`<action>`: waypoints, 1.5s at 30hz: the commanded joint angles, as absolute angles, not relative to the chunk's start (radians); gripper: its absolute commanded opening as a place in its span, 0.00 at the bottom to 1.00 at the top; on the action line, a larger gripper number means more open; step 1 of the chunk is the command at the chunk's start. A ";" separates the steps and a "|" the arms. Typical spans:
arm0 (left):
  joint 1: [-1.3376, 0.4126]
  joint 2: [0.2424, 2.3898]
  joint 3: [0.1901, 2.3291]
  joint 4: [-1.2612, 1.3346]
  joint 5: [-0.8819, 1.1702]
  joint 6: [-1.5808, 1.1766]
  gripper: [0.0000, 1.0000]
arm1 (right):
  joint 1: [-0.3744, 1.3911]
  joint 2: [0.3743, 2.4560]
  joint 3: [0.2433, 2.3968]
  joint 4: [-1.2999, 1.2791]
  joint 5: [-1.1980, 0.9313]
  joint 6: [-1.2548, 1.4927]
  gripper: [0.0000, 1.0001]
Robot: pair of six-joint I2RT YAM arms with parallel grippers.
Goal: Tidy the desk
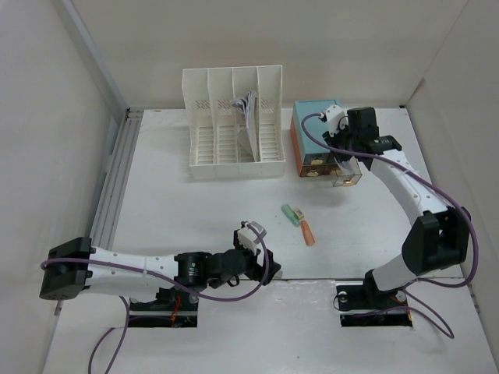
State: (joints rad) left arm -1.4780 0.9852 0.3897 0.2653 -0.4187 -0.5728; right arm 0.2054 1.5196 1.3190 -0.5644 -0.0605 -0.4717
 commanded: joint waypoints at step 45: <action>-1.482 0.945 0.397 0.322 -0.407 -0.512 0.78 | 0.069 1.482 1.170 -0.798 0.083 -0.448 0.00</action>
State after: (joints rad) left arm -1.4780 0.9672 0.3859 0.2958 -0.4038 -0.5282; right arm 0.1253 1.4601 1.2255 -0.5072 -0.0593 -0.4187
